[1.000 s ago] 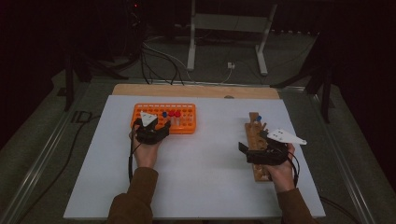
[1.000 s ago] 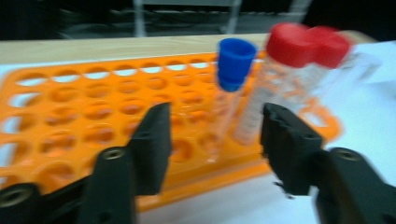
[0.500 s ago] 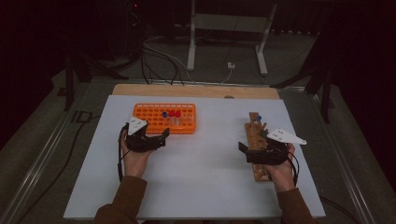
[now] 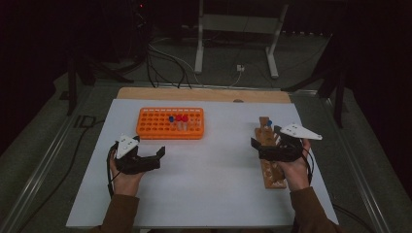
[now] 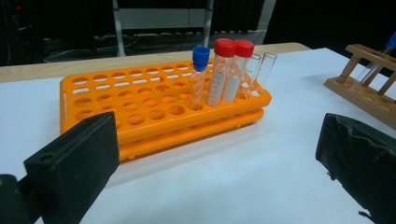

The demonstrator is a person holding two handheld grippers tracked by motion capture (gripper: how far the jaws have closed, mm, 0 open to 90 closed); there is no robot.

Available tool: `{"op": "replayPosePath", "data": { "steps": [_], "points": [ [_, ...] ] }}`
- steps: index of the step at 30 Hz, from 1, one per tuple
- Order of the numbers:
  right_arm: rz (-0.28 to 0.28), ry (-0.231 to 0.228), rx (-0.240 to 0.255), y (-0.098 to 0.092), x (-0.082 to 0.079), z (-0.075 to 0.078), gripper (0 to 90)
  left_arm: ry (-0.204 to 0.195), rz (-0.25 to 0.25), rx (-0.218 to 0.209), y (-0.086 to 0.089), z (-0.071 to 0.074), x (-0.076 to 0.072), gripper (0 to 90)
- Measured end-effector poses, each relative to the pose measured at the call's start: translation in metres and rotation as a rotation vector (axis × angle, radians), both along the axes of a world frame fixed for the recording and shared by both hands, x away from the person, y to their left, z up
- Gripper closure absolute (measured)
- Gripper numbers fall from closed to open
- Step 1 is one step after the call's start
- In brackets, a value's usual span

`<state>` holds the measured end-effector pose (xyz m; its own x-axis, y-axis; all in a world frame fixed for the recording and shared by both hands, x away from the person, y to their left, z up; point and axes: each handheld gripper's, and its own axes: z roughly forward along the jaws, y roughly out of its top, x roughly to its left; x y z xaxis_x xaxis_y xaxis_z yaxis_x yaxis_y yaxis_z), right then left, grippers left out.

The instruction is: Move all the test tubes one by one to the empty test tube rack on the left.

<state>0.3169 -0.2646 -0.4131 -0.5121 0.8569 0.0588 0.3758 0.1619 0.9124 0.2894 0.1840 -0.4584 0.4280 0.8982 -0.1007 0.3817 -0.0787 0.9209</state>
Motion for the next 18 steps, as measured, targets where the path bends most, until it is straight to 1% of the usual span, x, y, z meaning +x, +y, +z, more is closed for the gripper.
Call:
{"op": "replayPosePath", "data": {
  "steps": [5, 8, 9, 12, 16, 18],
  "points": [
    [-0.025, 0.013, -0.034, -0.005, 0.014, 0.003, 0.0, -0.009, 0.014, -0.018, 0.002, 0.002, -0.004, 0.6],
    [-0.051, 0.026, -0.039, -0.01, 0.024, 0.004, 1.9, -0.013, 0.02, -0.031, 0.003, 0.002, -0.005, 0.6],
    [-0.065, 0.034, -0.042, -0.012, 0.027, 0.004, 3.1, -0.013, 0.02, -0.034, 0.003, 0.002, -0.005, 0.6],
    [-0.095, 0.048, -0.077, -0.018, 0.037, 0.003, 6.1, -0.004, 0.023, -0.037, 0.003, 0.0, -0.004, 0.6],
    [-0.124, 0.066, -0.087, -0.025, 0.049, 0.0, 10.3, 0.005, 0.024, -0.041, 0.003, -0.003, -0.002, 0.6],
    [-0.131, 0.079, -0.085, -0.027, 0.056, -0.003, 16.7, 0.006, 0.023, -0.043, 0.002, -0.003, -0.002, 0.6]
  ]
}}
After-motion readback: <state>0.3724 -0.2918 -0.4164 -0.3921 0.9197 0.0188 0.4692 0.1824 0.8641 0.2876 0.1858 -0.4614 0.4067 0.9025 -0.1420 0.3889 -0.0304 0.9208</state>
